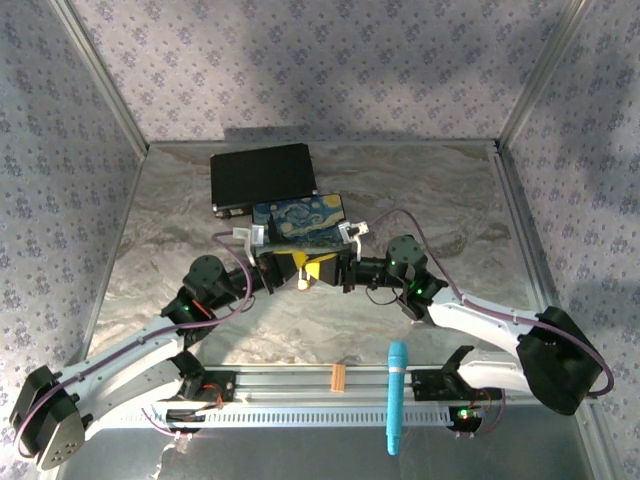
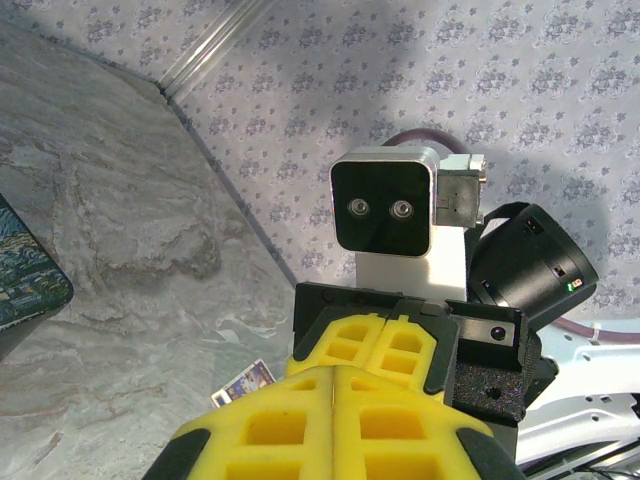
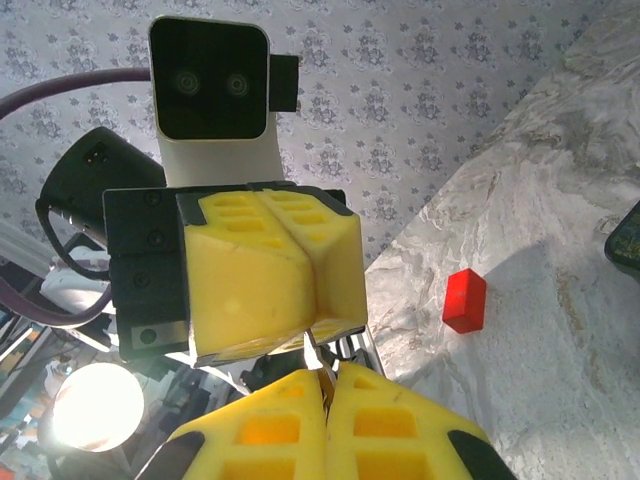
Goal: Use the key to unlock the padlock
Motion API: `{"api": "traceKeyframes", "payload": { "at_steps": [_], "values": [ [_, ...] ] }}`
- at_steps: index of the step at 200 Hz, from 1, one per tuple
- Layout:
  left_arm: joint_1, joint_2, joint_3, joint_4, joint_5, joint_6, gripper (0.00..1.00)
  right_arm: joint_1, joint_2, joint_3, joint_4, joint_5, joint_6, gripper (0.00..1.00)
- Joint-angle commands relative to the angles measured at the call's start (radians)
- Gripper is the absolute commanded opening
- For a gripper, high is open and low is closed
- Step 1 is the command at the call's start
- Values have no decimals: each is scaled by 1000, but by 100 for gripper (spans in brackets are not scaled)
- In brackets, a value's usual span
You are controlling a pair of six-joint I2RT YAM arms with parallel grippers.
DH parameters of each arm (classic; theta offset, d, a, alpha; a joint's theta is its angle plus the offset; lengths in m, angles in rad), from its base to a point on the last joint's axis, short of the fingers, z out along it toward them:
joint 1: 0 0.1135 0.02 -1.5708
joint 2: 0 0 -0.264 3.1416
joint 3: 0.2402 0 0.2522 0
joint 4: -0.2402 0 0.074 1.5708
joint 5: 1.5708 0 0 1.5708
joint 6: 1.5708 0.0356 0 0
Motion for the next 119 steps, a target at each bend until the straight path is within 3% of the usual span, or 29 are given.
{"api": "traceKeyframes", "payload": {
  "at_steps": [1, 14, 16, 23, 32, 36, 41, 61, 82, 119],
  "values": [
    [-16, 2, 7, -15, 4, 17, 0, -4, -14, -1, 64, 15, 7, 0],
    [-15, -3, 8, -40, -18, 23, 0, -6, -23, -8, 37, 23, -6, 0],
    [-15, -5, 8, -45, -22, 24, 4, -6, -25, -11, 30, 26, -8, 0],
    [-16, -12, 13, -78, -53, 29, 26, -10, -28, -18, 13, 33, -11, 0],
    [-15, -27, 13, -116, -108, 29, 72, -16, -35, -24, -24, 47, -17, 0],
    [-14, -35, 10, -128, -130, 28, 88, -20, -38, -26, -49, 57, -20, 0],
    [-13, -45, 9, -149, -168, 27, 99, -25, -44, -30, -78, 69, -26, 0],
    [-12, -73, 11, -250, -281, 38, 100, -45, -67, -25, -283, 150, -68, 0],
    [-13, -44, 10, -297, -317, 50, 99, -74, -73, -29, -440, 221, -84, 0],
    [-15, 152, 72, -415, -294, 97, 78, -122, -77, -74, -539, 291, -79, 0]
  ]
}}
